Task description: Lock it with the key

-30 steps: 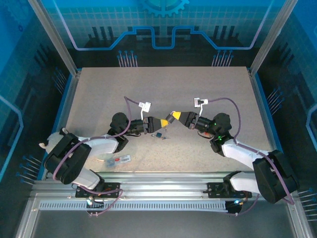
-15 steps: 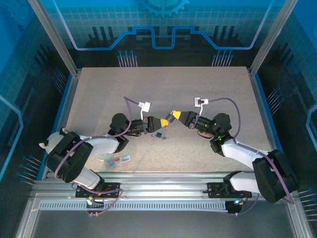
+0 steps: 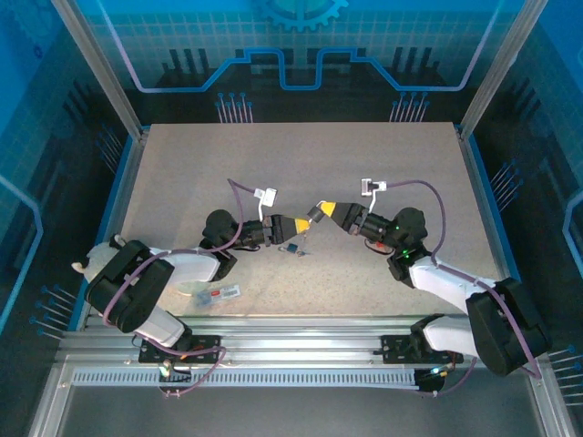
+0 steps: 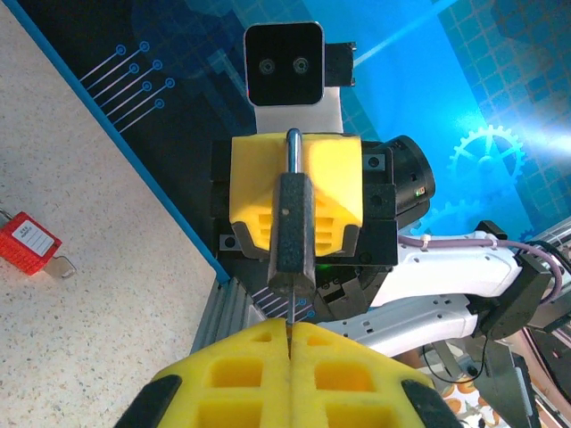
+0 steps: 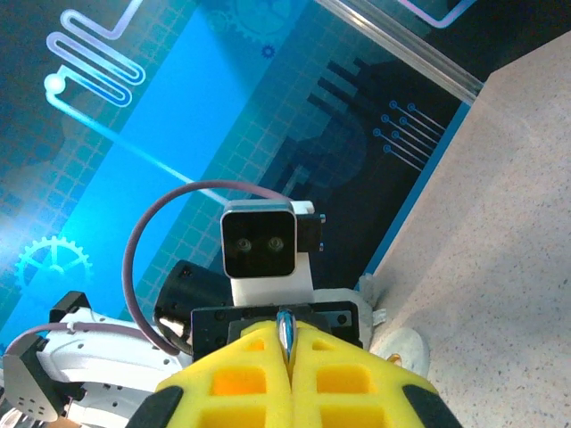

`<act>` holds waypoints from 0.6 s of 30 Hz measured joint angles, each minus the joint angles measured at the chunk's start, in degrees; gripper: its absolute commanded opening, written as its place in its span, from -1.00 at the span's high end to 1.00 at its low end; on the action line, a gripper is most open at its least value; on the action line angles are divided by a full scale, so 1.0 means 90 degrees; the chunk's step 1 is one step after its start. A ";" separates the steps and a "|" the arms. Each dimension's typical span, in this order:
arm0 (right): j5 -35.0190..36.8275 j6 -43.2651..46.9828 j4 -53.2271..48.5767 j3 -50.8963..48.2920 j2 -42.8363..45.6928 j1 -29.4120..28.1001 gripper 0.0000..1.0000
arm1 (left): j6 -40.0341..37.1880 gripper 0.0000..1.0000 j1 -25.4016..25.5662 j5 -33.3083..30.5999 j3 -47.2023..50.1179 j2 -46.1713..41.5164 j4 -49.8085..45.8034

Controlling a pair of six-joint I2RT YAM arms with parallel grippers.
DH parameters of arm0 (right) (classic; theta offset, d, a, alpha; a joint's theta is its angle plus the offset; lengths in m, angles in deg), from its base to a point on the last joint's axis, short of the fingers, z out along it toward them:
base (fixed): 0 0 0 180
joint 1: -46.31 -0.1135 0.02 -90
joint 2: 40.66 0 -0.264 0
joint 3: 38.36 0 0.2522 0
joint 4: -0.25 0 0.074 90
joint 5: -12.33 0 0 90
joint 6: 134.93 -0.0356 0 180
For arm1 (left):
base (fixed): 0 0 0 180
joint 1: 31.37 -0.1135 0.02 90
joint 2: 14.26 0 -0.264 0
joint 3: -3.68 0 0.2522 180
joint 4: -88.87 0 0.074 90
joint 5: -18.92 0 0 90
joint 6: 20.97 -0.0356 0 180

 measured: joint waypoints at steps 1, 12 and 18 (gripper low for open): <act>0.0022 -0.0005 0.0000 0.0000 0.0010 0.0024 1.00 | 0.0000 1.00 -0.0002 0.0000 0.0007 0.0002 0.0002; 0.0287 -0.0066 -0.0170 0.0002 0.0131 0.0607 1.00 | -0.0206 1.00 -0.0058 0.0053 0.0080 -0.0015 -0.0182; 0.0284 0.0355 -0.1141 0.0172 0.0386 0.0763 1.00 | -0.1127 1.00 -0.0408 -0.0316 -0.0294 -0.0255 -0.2149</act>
